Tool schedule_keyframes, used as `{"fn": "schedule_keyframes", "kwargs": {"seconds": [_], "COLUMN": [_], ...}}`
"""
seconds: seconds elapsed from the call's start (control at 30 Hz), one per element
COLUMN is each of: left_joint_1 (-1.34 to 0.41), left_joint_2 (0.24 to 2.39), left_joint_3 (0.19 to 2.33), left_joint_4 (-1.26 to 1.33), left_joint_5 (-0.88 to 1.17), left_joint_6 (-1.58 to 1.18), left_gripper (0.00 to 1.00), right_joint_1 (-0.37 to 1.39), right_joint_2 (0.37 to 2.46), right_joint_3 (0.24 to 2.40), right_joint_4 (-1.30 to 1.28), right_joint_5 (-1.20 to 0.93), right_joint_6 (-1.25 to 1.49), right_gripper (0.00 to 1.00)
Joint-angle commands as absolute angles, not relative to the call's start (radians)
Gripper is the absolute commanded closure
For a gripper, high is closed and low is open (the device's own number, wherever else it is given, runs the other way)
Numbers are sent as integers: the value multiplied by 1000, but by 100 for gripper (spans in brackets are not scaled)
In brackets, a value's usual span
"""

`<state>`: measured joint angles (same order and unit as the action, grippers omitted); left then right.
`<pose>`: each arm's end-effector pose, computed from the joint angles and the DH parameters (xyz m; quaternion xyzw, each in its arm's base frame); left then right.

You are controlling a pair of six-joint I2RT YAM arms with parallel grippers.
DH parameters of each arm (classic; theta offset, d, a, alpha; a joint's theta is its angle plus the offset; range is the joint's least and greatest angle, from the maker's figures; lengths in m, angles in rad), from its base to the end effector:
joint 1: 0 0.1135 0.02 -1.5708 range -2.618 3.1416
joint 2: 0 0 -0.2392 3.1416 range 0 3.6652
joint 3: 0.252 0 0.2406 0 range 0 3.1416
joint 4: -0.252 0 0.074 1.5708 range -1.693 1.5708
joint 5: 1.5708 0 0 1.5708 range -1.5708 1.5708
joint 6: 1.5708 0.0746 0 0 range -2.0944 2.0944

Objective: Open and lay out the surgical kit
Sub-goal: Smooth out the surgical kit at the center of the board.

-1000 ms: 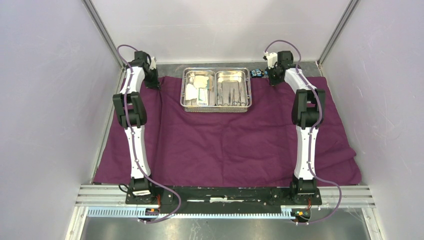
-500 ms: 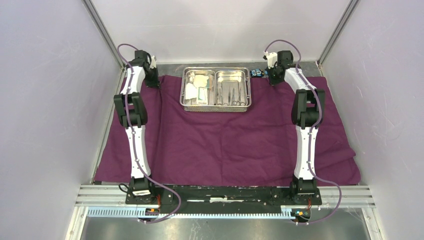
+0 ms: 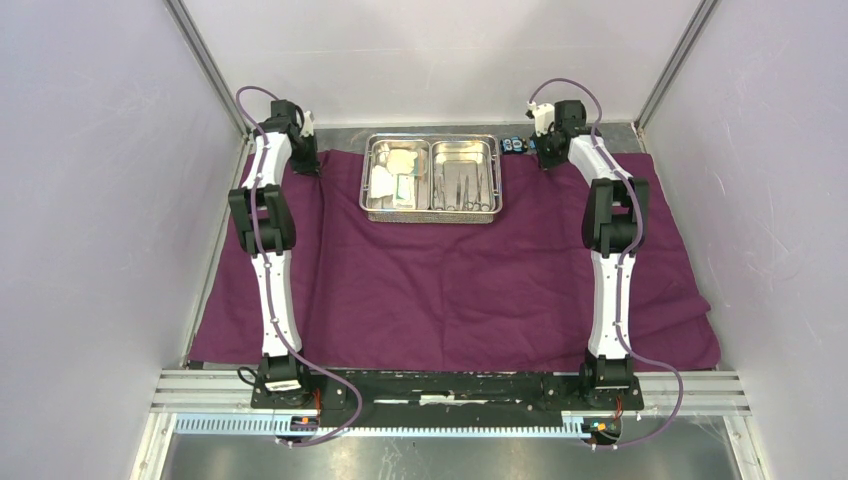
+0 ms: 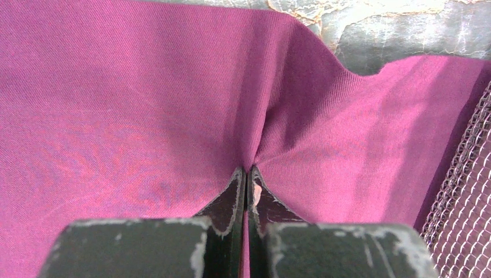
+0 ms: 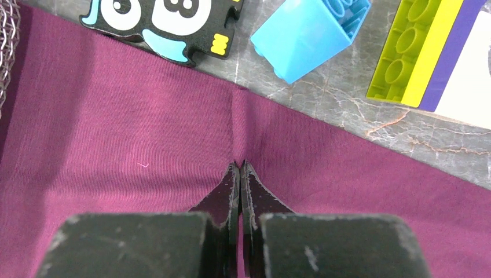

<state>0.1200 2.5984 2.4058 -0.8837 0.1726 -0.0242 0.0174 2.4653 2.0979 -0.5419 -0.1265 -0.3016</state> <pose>0.5326 0.0513 0.1216 -0.0485 0.9650 -0.0718 0.2475 0.5362 0.0187 0.1187 -0.1702 0.9287 0.0133 0.3293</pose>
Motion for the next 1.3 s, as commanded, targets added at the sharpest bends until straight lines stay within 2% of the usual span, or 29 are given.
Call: {"fn": "schedule_keyframes", "kwargs": {"seconds": [0.0,0.4,0.47,0.5,0.57,0.7,0.73,0.83,0.97,1.1,1.27], "left_joint_1": [178,172,172,172,173,187,194,217,240,250,250], "left_joint_2": [2561,2547,2541,2536,2521,2472,2457,2420,2347,2248,2010], "left_joint_3": [2373,2363,2360,2355,2343,2308,2299,2264,2160,2028,1714], "left_joint_4": [-795,-796,-796,-796,-796,-795,-793,-791,-752,-710,-597], "left_joint_5": [-9,-5,-14,-24,-48,-76,-80,-83,-73,-24,61], "left_joint_6": [84,97,107,117,138,168,175,191,208,211,257], "left_gripper": [98,98,96,94,84,44,39,29,19,14,7], "right_joint_1": [-65,-64,-64,-65,-66,-77,-83,-106,-132,-149,-152], "right_joint_2": [2502,2458,2454,2446,2422,2335,2315,2251,2147,2023,1829], "right_joint_3": [2160,2068,2069,2067,2047,1971,1951,1903,1793,1626,1354], "right_joint_4": [-509,-471,-478,-481,-481,-456,-452,-451,-428,-387,-336], "right_joint_5": [67,91,88,84,70,62,58,36,-10,-73,-126], "right_joint_6": [-364,-401,-403,-405,-407,-408,-408,-410,-429,-459,-549], "right_gripper": [100,100,97,95,83,62,59,45,33,20,12]}}
